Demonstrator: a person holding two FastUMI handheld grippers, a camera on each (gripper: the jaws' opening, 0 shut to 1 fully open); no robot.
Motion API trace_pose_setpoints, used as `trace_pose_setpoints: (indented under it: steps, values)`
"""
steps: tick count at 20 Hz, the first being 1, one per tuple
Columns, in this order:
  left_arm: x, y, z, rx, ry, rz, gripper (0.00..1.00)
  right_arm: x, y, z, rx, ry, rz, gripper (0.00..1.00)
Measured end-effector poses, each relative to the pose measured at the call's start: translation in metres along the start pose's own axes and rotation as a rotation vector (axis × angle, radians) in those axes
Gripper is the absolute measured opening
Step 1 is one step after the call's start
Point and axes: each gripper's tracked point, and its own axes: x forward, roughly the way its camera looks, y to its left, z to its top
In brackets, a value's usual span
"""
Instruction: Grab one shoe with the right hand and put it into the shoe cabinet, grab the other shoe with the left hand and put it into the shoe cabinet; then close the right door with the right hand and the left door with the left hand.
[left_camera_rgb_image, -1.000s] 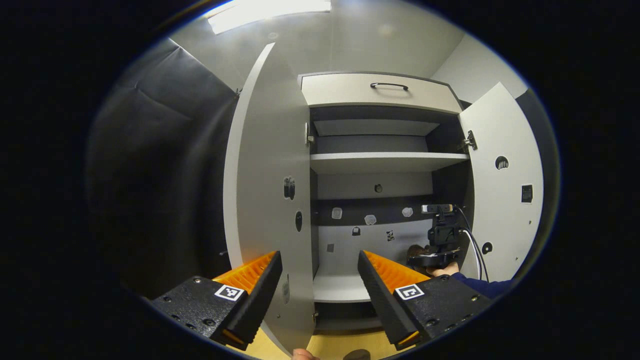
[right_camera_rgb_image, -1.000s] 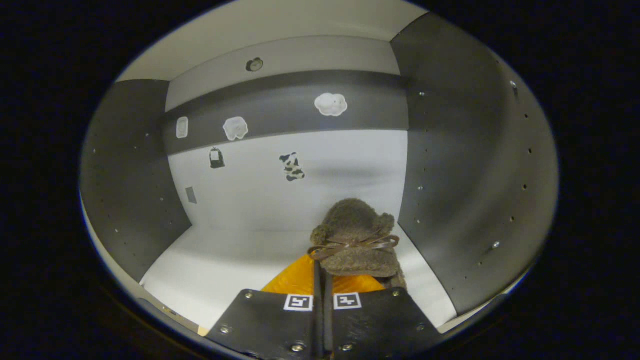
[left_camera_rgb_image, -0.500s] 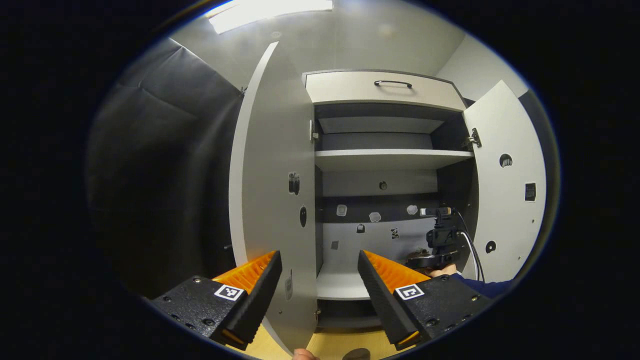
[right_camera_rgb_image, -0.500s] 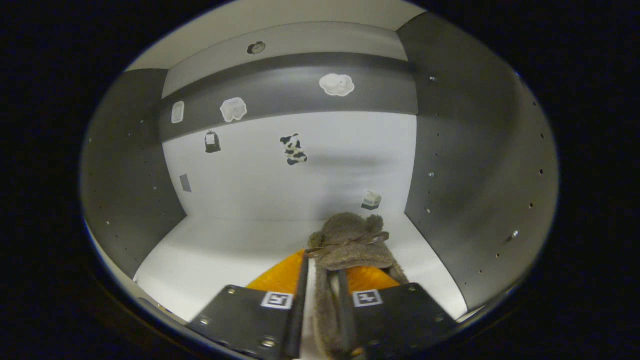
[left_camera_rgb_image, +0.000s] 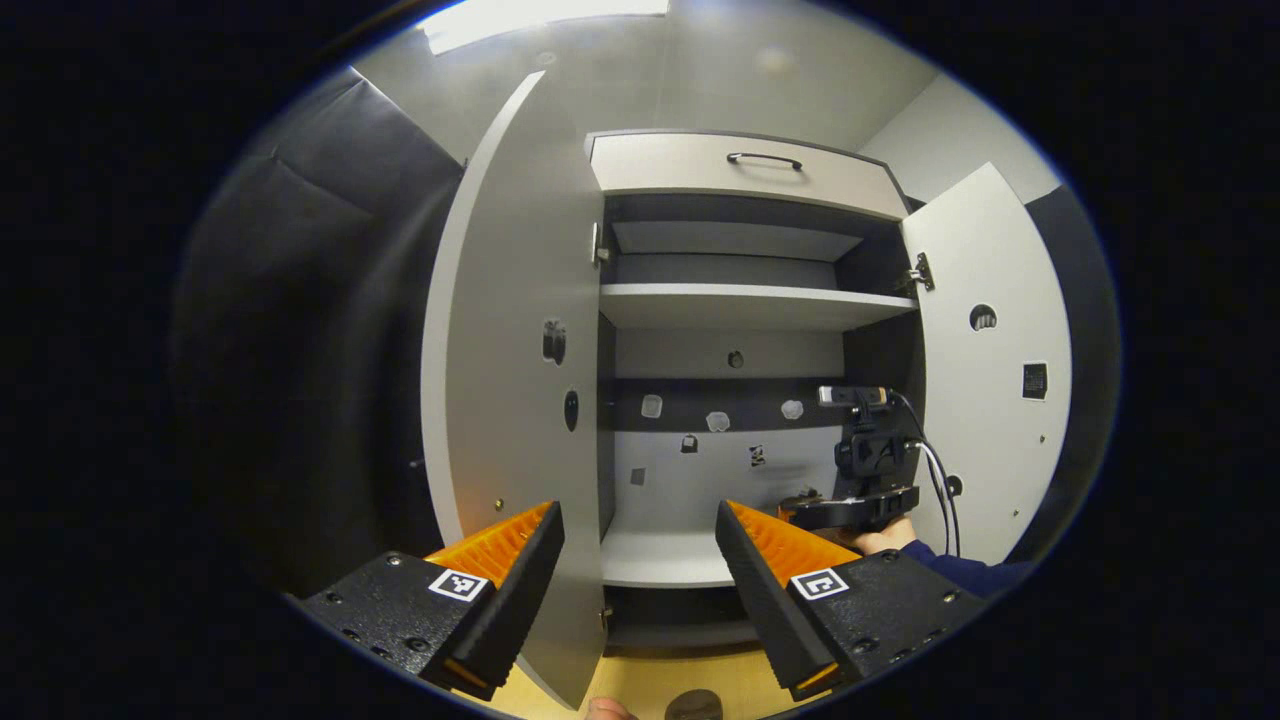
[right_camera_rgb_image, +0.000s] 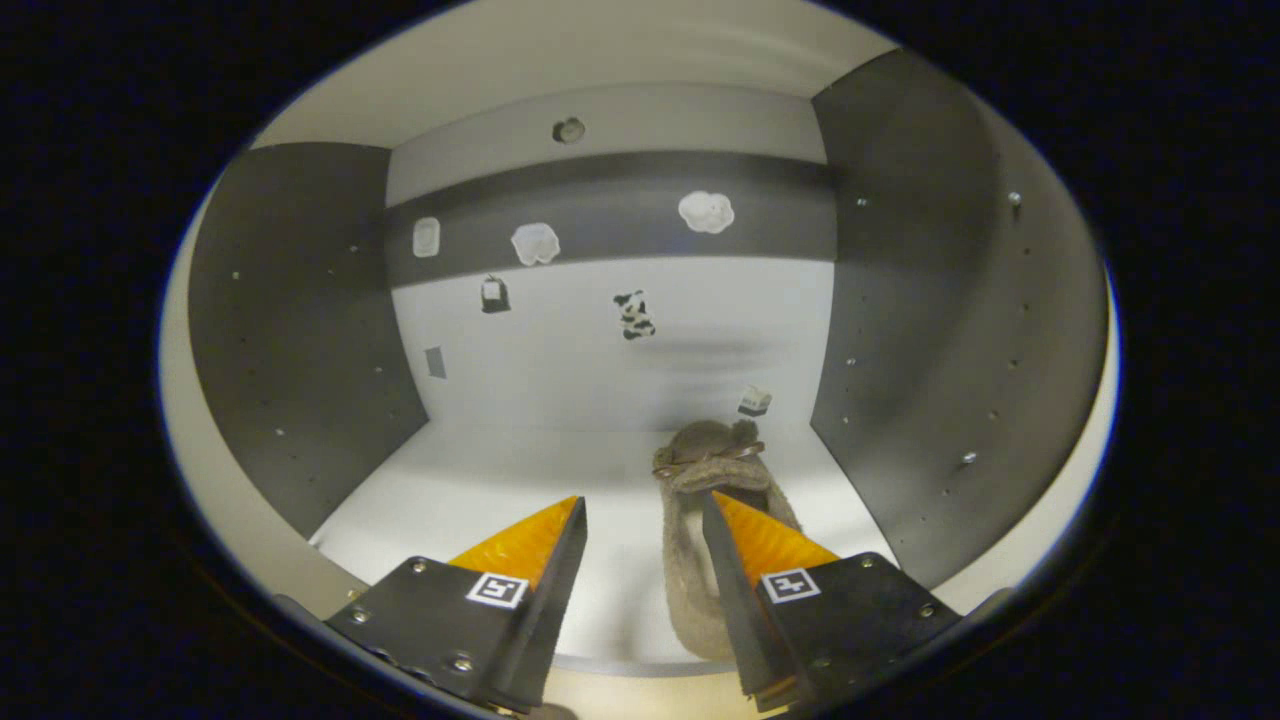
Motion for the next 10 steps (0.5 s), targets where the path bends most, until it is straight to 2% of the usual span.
trace_pose_setpoints:
  steps: [1,2,6,8,10]
  values:
    - [0.000,-0.005,-0.007,-0.002,0.018,-0.016,0.95,-0.015,0.002,0.010,0.003,-0.029,0.009,0.70]
    - [-0.001,-0.010,-0.016,-0.005,0.039,-0.035,0.95,-0.031,0.005,0.021,0.013,-0.056,0.020,0.67]
    - [-0.004,-0.030,-0.063,-0.034,0.148,-0.110,0.95,-0.100,0.003,0.061,0.040,-0.172,0.032,0.70]
    - [-0.005,-0.036,-0.097,-0.056,0.214,-0.134,0.95,-0.133,0.003,0.077,0.031,-0.226,0.034,0.67]
    - [-0.008,-0.039,-0.141,-0.064,0.302,-0.153,0.95,-0.164,0.003,0.090,0.019,-0.273,0.032,0.69]
